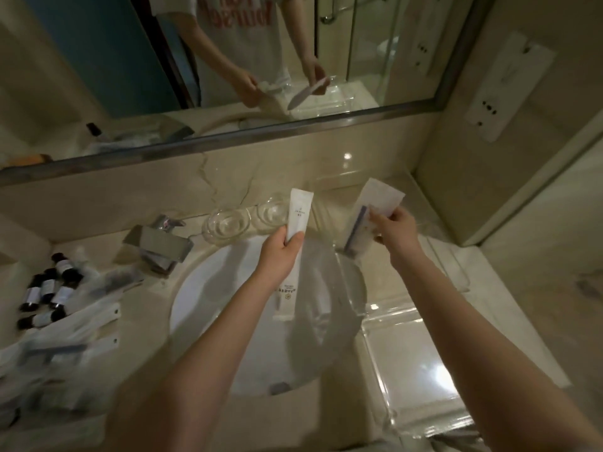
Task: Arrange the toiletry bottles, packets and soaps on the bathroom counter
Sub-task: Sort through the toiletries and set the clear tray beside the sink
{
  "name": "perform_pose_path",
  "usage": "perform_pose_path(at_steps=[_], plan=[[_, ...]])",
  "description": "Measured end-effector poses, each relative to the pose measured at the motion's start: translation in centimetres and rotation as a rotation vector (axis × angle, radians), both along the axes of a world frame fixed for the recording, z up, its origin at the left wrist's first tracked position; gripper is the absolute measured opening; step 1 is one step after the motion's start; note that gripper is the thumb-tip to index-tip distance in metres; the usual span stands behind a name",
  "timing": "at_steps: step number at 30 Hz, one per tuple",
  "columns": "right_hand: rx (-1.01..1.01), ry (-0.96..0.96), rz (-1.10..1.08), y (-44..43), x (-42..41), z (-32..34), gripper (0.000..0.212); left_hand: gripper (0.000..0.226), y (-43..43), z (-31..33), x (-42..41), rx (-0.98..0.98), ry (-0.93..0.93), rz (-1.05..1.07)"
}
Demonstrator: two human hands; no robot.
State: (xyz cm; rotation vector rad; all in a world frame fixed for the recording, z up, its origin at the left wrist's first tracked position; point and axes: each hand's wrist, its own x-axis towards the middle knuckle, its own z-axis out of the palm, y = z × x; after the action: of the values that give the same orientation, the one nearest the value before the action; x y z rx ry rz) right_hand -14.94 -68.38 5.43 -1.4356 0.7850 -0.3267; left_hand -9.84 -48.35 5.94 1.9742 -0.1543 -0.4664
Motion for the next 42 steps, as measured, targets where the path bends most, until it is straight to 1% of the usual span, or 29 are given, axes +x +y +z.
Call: perform_pose_path(at_steps=[2, 4, 7, 10, 12, 13, 14, 16, 18, 20, 21, 23, 24, 26, 27, 30, 33, 36, 38, 40, 42], plan=[[0.083, -0.010, -0.040, -1.2, 1.7, -0.2, 0.022, 0.014, -1.1, 0.2, 0.8, 0.001, -0.013, 0.014], [0.136, -0.002, -0.070, -2.0, 3.4, -0.5, 0.027, 0.013, -2.1, 0.3, 1.7, 0.006, -0.013, 0.027], [0.205, 0.048, -0.097, -2.9, 5.5, -1.7, 0.033, 0.019, -3.2, 0.4, 2.9, 0.030, -0.032, 0.044], [0.193, 0.179, -0.078, -3.6, 6.1, -3.4, 0.027, 0.019, -4.0, 0.2, 4.0, 0.034, -0.047, 0.055], [0.120, 0.271, -0.072, -4.1, 5.9, -4.3, 0.021, 0.027, -4.4, -0.1, 4.7, 0.039, -0.047, 0.054], [0.056, 0.320, -0.083, -4.3, 5.7, -4.6, 0.017, 0.029, -4.6, -0.3, 5.0, 0.041, -0.049, 0.050], [-0.029, 0.367, -0.097, -4.5, 5.3, -4.8, 0.018, 0.030, -4.8, -0.5, 5.3, 0.046, -0.045, 0.046], [-0.252, 0.436, -0.097, -4.9, 4.6, -5.0, 0.036, 0.031, -5.1, -0.9, 5.8, 0.058, -0.035, 0.040], [-0.571, 0.387, 0.005, -5.2, 4.4, -5.1, 0.045, 0.027, -5.3, -1.3, 6.2, 0.063, -0.035, 0.039], [-0.864, 0.293, 0.245, -5.7, 5.4, -5.2, 0.048, 0.022, -5.5, -1.5, 6.5, 0.074, -0.040, 0.037], [-0.955, 0.275, 0.391, -6.0, 6.3, -5.2, 0.051, 0.021, -5.5, -1.6, 6.6, 0.075, -0.040, 0.037], [-1.061, 0.267, 0.663, -6.2, 8.3, -5.2, 0.055, 0.024, -5.5, -1.6, 6.9, 0.068, -0.032, 0.036], [-1.097, 0.262, 0.777, -6.2, 9.0, -5.3, 0.053, 0.027, -5.5, -1.6, 7.0, 0.069, -0.032, 0.038], [-1.169, 0.246, 0.898, -5.9, 9.7, -5.6, 0.042, 0.029, -5.5, -1.7, 7.2, 0.077, -0.039, 0.044], [-1.191, 0.229, 0.889, -5.8, 9.6, -5.9, 0.038, 0.029, -5.5, -1.7, 7.3, 0.078, -0.040, 0.047], [-1.202, 0.204, 0.722, -6.4, 8.6, -6.4, 0.032, 0.022, -6.0, -1.9, 7.2, 0.081, -0.035, 0.040], [-1.229, 0.268, 0.574, -7.6, 7.8, -7.3, 0.031, 0.020, -7.1, -1.9, 6.9, 0.076, -0.026, 0.037], [-1.208, 0.397, 0.388, -9.6, 7.3, -7.8, 0.035, 0.018, -8.4, -1.8, 6.8, 0.068, -0.032, 0.008], [-1.163, 0.462, 0.272, -10.9, 6.9, -7.9, 0.039, 0.022, -9.2, -1.7, 6.8, 0.056, -0.036, -0.009], [-1.127, 0.469, 0.195, -11.8, 6.4, -8.0, 0.041, 0.026, -9.8, -1.7, 6.8, 0.047, -0.034, -0.010], [-1.097, 0.452, 0.163, -12.2, 5.8, -8.0, 0.044, 0.029, -10.3, -1.8, 6.8, 0.051, -0.028, -0.011]])
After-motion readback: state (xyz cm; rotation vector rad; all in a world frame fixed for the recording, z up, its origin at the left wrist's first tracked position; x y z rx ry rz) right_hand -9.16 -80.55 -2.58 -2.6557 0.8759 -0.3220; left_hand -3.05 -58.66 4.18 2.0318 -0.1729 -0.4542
